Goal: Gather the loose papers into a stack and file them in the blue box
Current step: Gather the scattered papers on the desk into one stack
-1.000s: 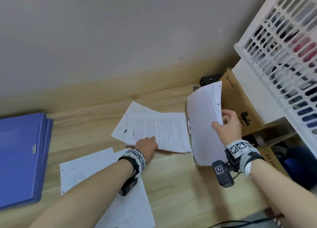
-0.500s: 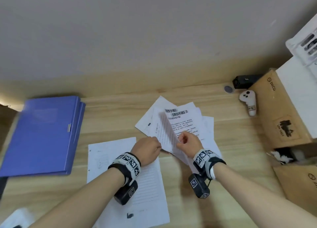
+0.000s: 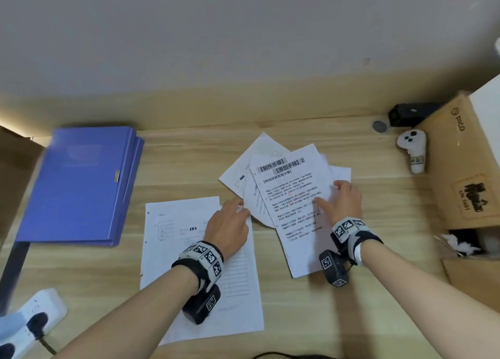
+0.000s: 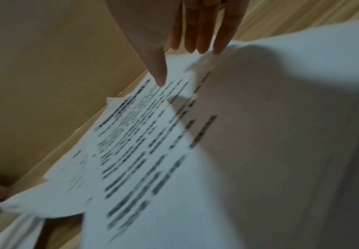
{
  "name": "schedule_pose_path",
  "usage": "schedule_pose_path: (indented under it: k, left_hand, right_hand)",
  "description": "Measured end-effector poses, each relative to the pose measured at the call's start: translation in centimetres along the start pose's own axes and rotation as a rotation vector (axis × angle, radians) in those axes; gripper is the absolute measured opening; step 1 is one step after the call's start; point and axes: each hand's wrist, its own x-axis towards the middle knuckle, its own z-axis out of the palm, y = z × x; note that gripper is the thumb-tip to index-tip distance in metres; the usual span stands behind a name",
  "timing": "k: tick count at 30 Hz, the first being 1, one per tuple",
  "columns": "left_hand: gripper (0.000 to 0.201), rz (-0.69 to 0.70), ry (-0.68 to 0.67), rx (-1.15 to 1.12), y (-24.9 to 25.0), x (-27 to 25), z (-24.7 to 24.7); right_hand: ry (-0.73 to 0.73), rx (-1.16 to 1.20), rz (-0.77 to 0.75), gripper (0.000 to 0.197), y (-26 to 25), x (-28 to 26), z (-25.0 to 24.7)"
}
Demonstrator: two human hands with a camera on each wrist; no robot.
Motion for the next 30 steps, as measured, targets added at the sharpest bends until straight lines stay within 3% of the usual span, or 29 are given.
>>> schedule_pose_path:
  k: [2,4,7,11,16,20,23,25,30]
  left_hand:
    - [0.03,-0.01,0.027,0.013,0.3,-0.2,0.6]
    - [0.029,-0.02,0.059,0.008,1.0,-0.5,0.7]
    - [0.024,-0.058,0.077,-0.048,2.2,-1.1,0.5]
    - [0.02,-0.07,-0.07,-0.045,3.5,-1.6,0.6]
    - [0.021,-0.076,-0.223,-0.033,4.6,-1.2,1.6]
    - [0.029,-0.166,-0.346,-0.062,5.1,-0.3,2.6]
    - [0.027,-0.23,-0.329,-0.074,5.6,0.1,3.2]
    - [0.024,-0.297,-0.308,-0.141,5.9,0.5,3.6]
    - [0.017,-0.518,-0.25,-0.566,6.7,1.5,4.4]
  right_hand:
    - [-0.039,-0.101,0.056,0.065,1.0,0.1,-0.4]
    - [-0.07,-0.145,0.074,0.058,1.8,0.4,-0.2]
    - [-0.047,0.0,0.113,0.051,2.1,0.9,-0.1]
    - [-0.008,0.069,0.156,0.077,2.3,1.0,-0.3]
    - [-0.116,-0.062,0.122,0.039,2.7,1.3,-1.0]
    - [-0.146,0.087,0.116,0.028,3.9,1.1,-1.5]
    - [-0.136,0.242,0.099,0.021,4.9,0.3,-2.0]
    - [-0.118,0.334,0.109,0.017,5.4,-0.4,-2.6]
    - [-0.105,0.491,0.154,0.032,6.2,-2.0,-3.6]
